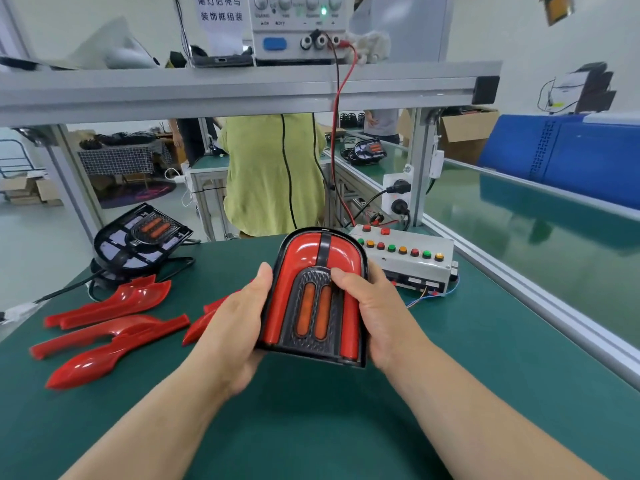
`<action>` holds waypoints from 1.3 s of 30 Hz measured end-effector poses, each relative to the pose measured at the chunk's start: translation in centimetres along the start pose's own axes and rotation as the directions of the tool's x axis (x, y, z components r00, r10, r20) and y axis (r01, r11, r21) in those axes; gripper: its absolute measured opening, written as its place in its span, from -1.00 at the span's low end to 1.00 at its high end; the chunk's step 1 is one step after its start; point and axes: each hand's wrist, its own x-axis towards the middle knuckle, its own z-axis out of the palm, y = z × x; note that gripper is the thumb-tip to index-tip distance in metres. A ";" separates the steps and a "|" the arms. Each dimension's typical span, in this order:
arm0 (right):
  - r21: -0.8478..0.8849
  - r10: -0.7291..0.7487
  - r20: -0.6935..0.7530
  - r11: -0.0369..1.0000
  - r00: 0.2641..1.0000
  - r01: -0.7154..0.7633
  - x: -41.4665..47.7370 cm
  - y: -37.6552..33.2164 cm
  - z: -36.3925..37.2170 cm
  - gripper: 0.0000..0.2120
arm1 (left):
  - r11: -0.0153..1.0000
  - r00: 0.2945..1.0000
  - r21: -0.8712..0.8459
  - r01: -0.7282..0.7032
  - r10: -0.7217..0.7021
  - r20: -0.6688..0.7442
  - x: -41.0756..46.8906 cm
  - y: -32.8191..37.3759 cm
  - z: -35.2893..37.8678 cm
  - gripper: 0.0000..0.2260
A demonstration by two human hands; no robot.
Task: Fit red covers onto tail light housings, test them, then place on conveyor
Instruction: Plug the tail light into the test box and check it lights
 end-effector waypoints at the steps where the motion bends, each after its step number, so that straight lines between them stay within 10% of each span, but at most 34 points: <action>1: -0.007 -0.009 -0.020 1.000 1.000 0.009 0.0 0.0 0.0 -0.70 | 1.000 1.000 0.017 -0.009 0.009 -0.004 -0.2 0.0 0.1 -0.50; 18: -0.170 -0.170 -0.167 0.975 0.971 0.141 -2.0 -7.4 0.6 -0.67 | 0.933 0.958 -0.221 -0.285 0.287 -0.024 -2.4 3.0 4.8 -0.66; 39: -0.242 -0.410 -0.646 0.910 0.644 0.336 -15.0 -21.4 -14.3 -0.61 | 0.951 0.916 -0.310 -0.020 0.142 0.376 -5.0 5.6 28.0 -0.69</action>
